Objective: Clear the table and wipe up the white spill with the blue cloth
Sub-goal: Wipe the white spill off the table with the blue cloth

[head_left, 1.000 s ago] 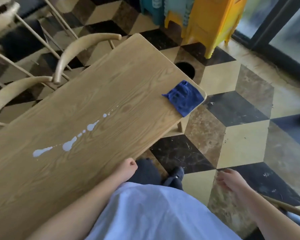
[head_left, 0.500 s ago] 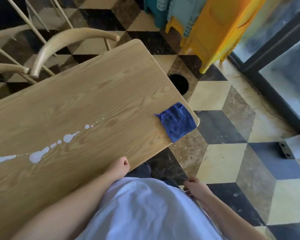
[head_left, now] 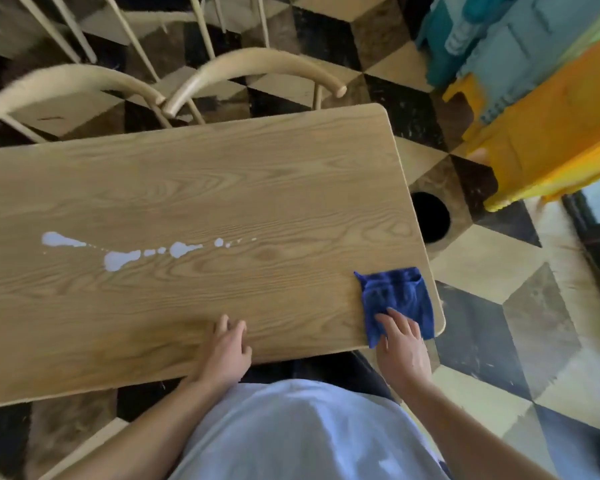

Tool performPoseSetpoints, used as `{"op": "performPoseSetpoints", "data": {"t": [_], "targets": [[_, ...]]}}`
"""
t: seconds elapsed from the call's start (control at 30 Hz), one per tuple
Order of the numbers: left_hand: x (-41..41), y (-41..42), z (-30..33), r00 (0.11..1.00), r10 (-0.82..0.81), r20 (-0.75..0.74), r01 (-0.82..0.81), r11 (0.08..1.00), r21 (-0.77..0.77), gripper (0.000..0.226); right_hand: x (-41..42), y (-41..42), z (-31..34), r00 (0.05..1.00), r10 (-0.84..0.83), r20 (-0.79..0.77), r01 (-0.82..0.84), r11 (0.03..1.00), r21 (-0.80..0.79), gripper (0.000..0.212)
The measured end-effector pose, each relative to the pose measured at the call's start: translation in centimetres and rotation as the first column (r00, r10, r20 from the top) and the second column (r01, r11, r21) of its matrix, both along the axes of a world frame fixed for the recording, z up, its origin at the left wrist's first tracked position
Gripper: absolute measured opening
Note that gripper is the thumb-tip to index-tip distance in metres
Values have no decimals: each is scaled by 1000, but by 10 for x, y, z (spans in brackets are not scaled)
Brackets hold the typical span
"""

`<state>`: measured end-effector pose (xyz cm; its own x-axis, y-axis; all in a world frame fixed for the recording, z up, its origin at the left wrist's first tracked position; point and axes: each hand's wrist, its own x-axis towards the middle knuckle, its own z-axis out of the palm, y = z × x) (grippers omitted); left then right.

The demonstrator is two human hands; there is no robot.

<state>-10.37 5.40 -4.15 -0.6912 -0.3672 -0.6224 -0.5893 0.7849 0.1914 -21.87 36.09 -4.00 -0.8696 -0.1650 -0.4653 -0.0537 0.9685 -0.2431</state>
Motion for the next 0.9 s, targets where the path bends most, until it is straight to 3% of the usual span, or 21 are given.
{"op": "performPoseSetpoints", "data": {"t": [0.17,0.27,0.4,0.6,0.73,0.9], "targets": [[-6,27,-6,975,219,-39,-222,971,-86,57,-31,10,-27,948,307,-80,-302,951,72,56],[-8,49,-24,921,373,-111,-385,916,-115,63,-40,18,-39,919,386,-81,-383,922,51,60],[-16,60,-48,889,427,-168,-453,874,-174,60,-64,26,-50,848,514,-132,-509,858,72,65],[-22,20,-66,851,413,-323,-500,826,-260,52,-98,25,-59,789,603,-120,-578,794,190,66],[-22,-23,-73,791,468,-395,-589,756,-284,49,-102,4,-60,808,578,-116,-549,809,210,66],[-6,-67,-79,769,534,-351,-635,697,-333,62,-123,-59,-65,824,538,-176,-506,840,198,65]]}}
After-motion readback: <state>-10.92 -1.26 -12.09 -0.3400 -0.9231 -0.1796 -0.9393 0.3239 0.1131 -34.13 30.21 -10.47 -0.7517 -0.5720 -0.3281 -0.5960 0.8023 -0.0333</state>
